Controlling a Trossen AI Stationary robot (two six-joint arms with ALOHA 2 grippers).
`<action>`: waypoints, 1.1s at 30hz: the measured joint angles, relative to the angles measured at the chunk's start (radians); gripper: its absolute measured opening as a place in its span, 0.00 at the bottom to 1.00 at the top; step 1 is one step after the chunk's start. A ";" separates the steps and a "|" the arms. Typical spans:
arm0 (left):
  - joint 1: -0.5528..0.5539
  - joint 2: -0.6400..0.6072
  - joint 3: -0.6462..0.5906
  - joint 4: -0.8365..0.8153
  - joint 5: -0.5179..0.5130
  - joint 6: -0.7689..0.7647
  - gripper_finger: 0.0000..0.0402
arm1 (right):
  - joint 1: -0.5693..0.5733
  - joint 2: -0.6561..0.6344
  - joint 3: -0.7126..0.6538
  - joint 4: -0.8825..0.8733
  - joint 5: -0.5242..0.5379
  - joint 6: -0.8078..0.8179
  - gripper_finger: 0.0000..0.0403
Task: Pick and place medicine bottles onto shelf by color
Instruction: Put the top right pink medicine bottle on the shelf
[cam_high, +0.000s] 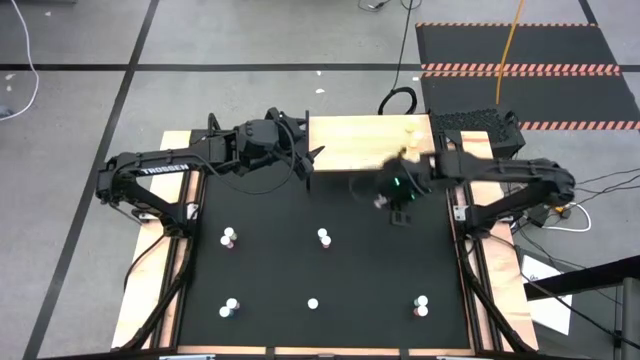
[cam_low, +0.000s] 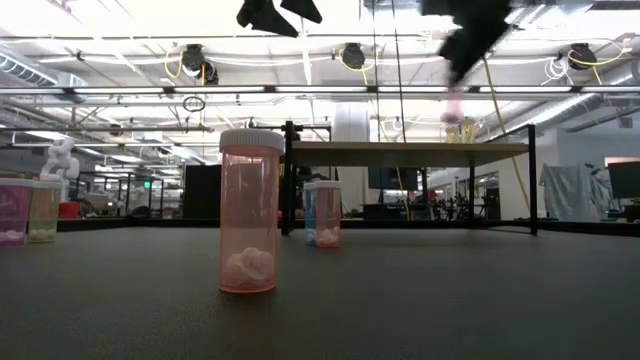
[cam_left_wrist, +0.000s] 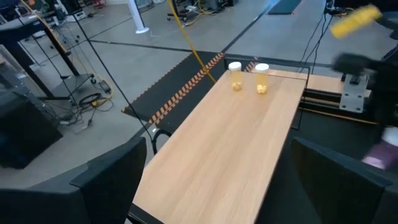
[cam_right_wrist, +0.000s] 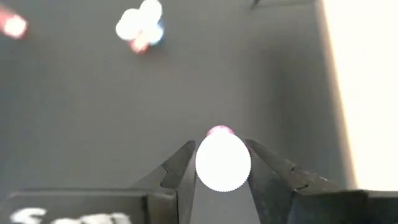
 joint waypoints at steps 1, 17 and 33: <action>0.000 0.000 0.000 -0.002 0.000 0.000 0.98 | -0.034 0.022 0.038 -0.001 0.000 -0.028 0.29; -0.014 0.000 0.000 -0.169 0.001 -0.020 0.98 | -0.614 0.300 0.344 0.006 -0.006 -0.203 0.30; -0.013 0.000 0.000 -0.183 0.001 -0.034 0.98 | -0.700 0.331 0.344 0.008 -0.088 -0.212 0.30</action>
